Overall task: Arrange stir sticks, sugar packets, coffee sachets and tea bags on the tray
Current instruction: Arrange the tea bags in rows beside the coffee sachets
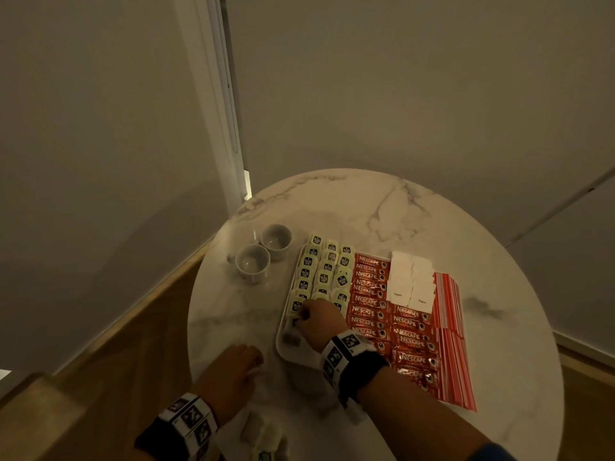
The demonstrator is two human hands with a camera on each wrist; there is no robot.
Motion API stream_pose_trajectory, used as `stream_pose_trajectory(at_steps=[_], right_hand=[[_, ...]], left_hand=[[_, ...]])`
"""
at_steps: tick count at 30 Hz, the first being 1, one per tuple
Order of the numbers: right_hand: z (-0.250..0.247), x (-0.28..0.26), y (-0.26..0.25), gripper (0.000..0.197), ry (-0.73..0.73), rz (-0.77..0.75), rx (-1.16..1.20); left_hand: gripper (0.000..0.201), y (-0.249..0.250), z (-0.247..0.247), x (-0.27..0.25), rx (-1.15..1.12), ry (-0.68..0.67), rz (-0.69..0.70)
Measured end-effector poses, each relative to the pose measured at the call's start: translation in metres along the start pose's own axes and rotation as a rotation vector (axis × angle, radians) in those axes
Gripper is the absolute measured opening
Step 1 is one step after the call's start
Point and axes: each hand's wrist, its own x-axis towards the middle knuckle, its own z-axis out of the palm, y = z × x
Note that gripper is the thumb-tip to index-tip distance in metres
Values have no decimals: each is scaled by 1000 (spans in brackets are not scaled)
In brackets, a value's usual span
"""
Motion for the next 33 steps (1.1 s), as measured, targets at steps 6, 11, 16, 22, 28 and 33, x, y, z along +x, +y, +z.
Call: stream_pose_trajectory(at_steps=[6,11,16,22,28,33], right_hand=[[4,4,-3,16,26,23,-32],[4,2,-8,17,48,23,-51],[-17,-9,-11,14,88,-23,93],[-52,-48,-26,16,-190,-134,683],[-61,-70,-27,1,14,-186,800],[-65,-79,-26,7,-63,-195,923]], left_hand=[[30,4,-9,1,-110,83,-56],[30,14,-20,3,-236,150,-69],[29,33,-42,9,-535,281,-112],[34,60,-76,20,-784,357,-90],[31,87,-91,21,-838,390,-8],[25,99,-92,15,-863,396,47]])
